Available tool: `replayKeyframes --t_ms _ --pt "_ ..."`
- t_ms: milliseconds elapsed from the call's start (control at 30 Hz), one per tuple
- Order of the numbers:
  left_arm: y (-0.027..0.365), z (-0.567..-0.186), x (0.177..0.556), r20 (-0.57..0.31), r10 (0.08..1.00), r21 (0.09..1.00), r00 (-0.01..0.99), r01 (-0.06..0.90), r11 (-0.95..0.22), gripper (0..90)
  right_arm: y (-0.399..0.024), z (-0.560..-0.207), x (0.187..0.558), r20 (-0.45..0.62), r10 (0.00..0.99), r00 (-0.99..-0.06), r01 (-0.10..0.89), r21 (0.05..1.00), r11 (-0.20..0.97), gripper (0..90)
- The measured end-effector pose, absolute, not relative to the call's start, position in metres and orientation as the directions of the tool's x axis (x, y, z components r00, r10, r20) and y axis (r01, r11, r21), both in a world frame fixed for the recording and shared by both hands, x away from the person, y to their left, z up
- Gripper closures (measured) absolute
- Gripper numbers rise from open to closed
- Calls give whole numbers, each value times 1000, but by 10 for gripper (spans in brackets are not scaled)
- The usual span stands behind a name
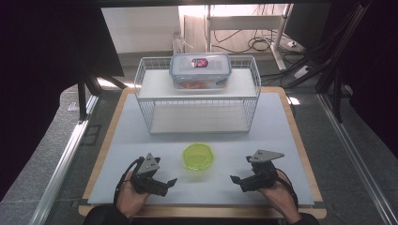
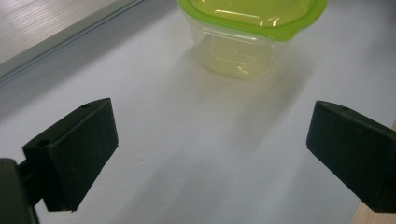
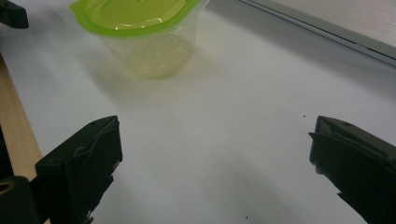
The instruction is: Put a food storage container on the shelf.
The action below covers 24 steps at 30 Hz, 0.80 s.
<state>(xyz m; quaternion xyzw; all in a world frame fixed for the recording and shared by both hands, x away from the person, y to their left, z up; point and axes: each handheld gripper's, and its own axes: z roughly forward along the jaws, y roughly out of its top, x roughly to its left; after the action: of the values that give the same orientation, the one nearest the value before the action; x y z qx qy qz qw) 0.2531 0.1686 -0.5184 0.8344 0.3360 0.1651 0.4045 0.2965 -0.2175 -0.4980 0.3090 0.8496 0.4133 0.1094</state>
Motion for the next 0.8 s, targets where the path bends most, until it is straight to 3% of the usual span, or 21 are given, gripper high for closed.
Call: replayKeyframes --t_ms 400,800 --pt "174 -519 250 2 709 793 705 431 -431 20 -205 -492 318 188 617 -764 521 744 418 15" --pt "174 -521 249 3 700 782 714 435 -446 34 -180 -474 349 259 575 -776 533 757 379 177"
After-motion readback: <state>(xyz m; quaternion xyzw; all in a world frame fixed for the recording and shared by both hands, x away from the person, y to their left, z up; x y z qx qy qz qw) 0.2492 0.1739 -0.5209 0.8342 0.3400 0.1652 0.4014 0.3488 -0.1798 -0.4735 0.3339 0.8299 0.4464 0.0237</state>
